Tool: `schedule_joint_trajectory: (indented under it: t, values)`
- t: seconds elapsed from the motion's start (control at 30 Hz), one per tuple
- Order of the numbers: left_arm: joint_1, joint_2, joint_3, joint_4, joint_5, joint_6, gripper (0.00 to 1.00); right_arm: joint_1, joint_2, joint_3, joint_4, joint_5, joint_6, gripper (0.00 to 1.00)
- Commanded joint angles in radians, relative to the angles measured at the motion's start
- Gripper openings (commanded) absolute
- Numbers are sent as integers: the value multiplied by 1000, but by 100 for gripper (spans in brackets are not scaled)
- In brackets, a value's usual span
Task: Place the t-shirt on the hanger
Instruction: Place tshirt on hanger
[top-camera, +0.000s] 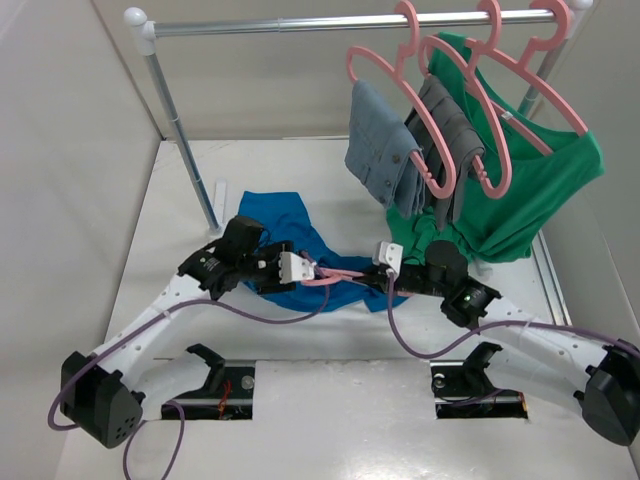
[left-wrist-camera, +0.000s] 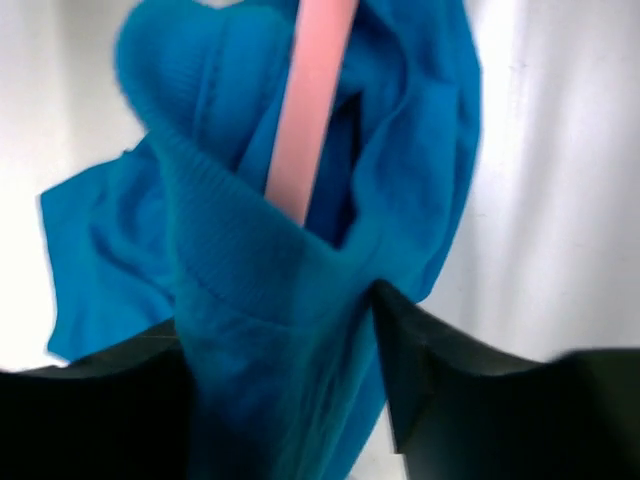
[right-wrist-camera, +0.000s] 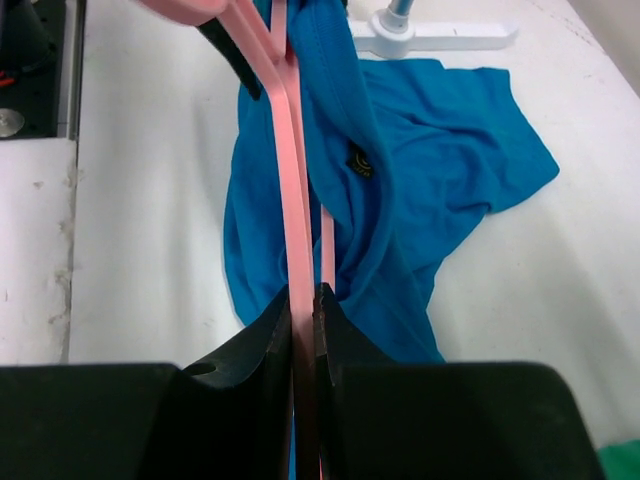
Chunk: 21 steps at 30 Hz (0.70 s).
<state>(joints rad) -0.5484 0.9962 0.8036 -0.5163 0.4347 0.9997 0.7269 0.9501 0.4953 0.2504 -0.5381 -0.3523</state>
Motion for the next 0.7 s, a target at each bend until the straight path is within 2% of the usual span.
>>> schedule_joint_trajectory:
  t: [0.0,0.03,0.07,0.13,0.3,0.4,0.43,0.47,0.57,0.6,0.67]
  values:
    - [-5,34,-11,-4,150,74,47,-9,-4,45,69,18,1,0]
    - [-5,47,-1,-4,150,74,39,-9,-4,54,69,18,1,0]
    - [-5,47,-1,-4,162,74,17,-9,6,54,69,18,1,0]
    - [-5,47,8,-4,162,48,0,0,6,66,69,18,1,0]
    - [-5,9,55,-13,151,-59,0,19,85,146,69,29,1,0]
    - [-5,-25,55,39,83,-156,0,40,159,237,52,85,9,0]
    - [-5,-34,55,59,12,-192,0,40,177,265,35,128,18,11]
    - [-5,-44,40,90,-25,-246,0,40,193,294,14,150,29,46]
    - [-5,-88,-4,99,-102,-260,0,49,225,405,-109,267,59,89]
    - [-5,-102,-15,87,-111,-260,0,49,225,422,-135,295,59,99]
    - [-5,-146,-46,87,-111,-272,0,60,193,431,-180,355,96,99]
